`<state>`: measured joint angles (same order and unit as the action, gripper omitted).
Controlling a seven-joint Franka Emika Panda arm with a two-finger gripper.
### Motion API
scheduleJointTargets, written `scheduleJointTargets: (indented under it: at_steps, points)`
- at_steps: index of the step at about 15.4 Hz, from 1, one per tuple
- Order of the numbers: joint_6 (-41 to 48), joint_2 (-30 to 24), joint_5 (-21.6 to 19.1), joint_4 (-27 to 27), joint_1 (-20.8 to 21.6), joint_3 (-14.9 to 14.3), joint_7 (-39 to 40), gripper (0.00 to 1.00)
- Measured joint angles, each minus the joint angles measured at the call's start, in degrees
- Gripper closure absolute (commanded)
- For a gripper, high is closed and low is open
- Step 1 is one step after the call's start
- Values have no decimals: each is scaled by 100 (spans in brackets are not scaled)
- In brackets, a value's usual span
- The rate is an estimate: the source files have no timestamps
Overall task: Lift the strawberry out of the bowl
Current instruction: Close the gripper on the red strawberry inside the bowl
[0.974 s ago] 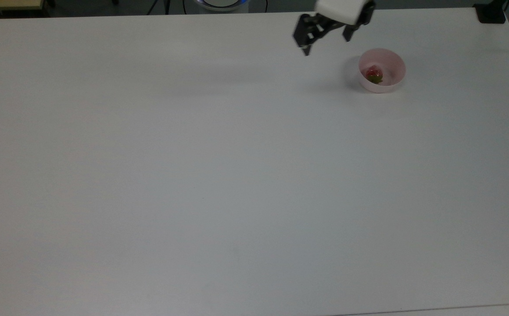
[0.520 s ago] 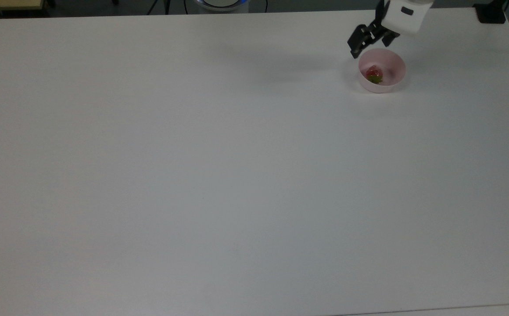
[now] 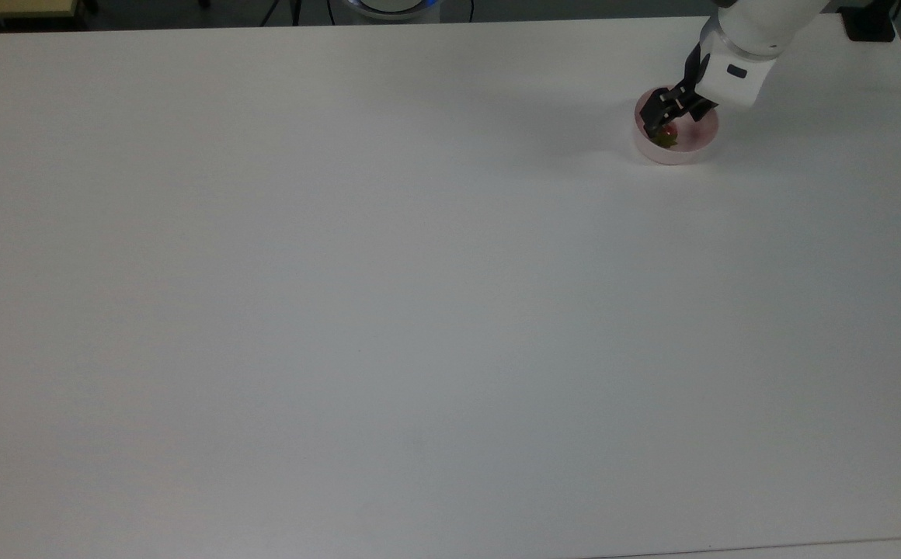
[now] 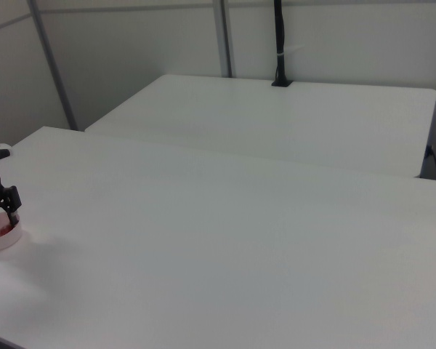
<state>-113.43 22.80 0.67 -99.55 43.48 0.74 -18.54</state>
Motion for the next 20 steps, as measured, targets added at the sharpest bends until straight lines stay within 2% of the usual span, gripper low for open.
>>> scheduleJointTargets:
  at_steps: [4, 9, 10, 13, 15, 16, 20]
  points:
    - [0, 58, 51, 3, 10, 6, -11, 24]
    - [0, 92, 345, -100, 10, 8, -11, 25]
    - [0, 97, 380, -126, 10, 23, -11, 29]
    - [0, 117, 437, -160, 11, 164, -15, 57]
    - [0, 124, 437, -161, 10, 189, -15, 71]
    - [0, 123, 437, -156, 10, 191, -15, 74]
    - [0, 123, 438, -149, 5, 192, -15, 75]
